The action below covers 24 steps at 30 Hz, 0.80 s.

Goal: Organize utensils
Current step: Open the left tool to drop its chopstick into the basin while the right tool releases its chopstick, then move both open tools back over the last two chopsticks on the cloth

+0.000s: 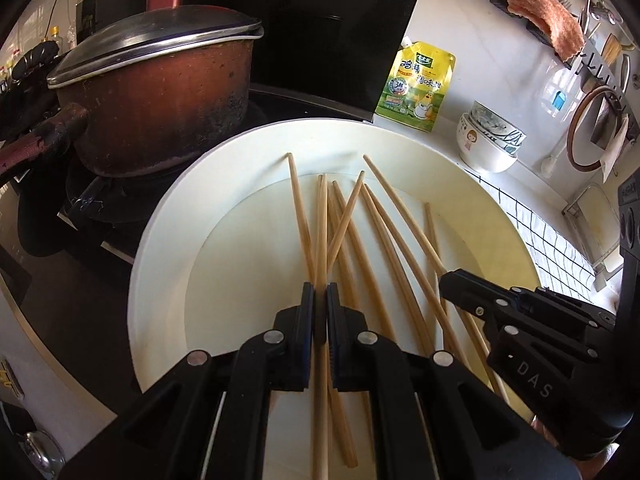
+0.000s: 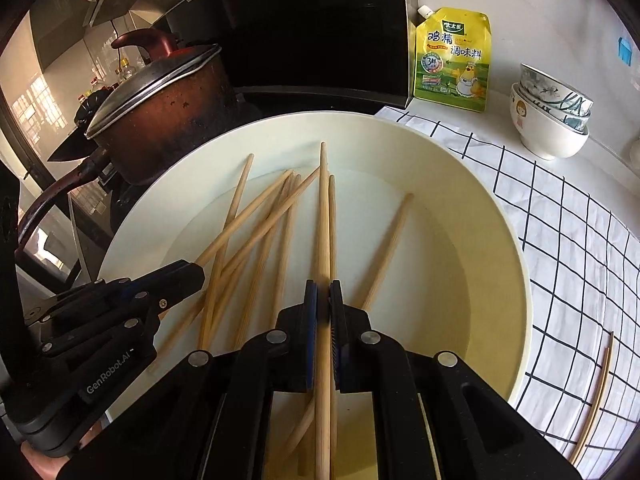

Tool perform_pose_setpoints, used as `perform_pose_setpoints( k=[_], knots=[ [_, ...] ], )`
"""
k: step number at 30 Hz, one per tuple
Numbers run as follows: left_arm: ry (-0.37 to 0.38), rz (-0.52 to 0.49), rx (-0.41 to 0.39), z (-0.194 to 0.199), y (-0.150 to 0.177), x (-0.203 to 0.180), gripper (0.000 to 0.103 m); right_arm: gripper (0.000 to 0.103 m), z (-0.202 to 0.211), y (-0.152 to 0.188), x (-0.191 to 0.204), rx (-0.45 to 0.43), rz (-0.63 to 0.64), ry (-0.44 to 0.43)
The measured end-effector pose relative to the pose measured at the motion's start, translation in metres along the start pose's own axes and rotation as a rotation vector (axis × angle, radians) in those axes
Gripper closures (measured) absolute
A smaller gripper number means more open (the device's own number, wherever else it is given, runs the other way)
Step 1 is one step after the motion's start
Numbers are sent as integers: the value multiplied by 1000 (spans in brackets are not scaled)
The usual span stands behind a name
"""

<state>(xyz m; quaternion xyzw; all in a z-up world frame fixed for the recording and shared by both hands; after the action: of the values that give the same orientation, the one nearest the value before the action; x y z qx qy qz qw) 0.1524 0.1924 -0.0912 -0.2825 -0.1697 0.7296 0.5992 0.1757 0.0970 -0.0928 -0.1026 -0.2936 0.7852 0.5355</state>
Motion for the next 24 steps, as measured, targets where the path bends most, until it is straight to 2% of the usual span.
perform_pose_setpoints(
  k=[4, 10, 24],
  knots=[
    [-21, 8, -12, 5, 0, 6, 83, 96, 7, 0, -1, -11, 3, 5],
    [-26, 11, -29, 16, 1, 5, 72, 93, 18, 2, 0, -31, 12, 14],
    [-23, -7, -45, 36, 16, -22, 63, 90, 51, 25, -18, -83, -54, 19]
  ],
)
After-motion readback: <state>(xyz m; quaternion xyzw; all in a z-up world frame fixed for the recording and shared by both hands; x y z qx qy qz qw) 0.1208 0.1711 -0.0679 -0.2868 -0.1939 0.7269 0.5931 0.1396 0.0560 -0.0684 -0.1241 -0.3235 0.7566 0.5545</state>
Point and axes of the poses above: each gripper's, at about its wrist camera, not at the fingertips, and z roughly against the way its jaws point, x to its left, y to its underside, the point moved 10 cm from there along -z, roughly the way its jaws point, and after that the axes turned 1 degree about -y, right-handed, at the moved point
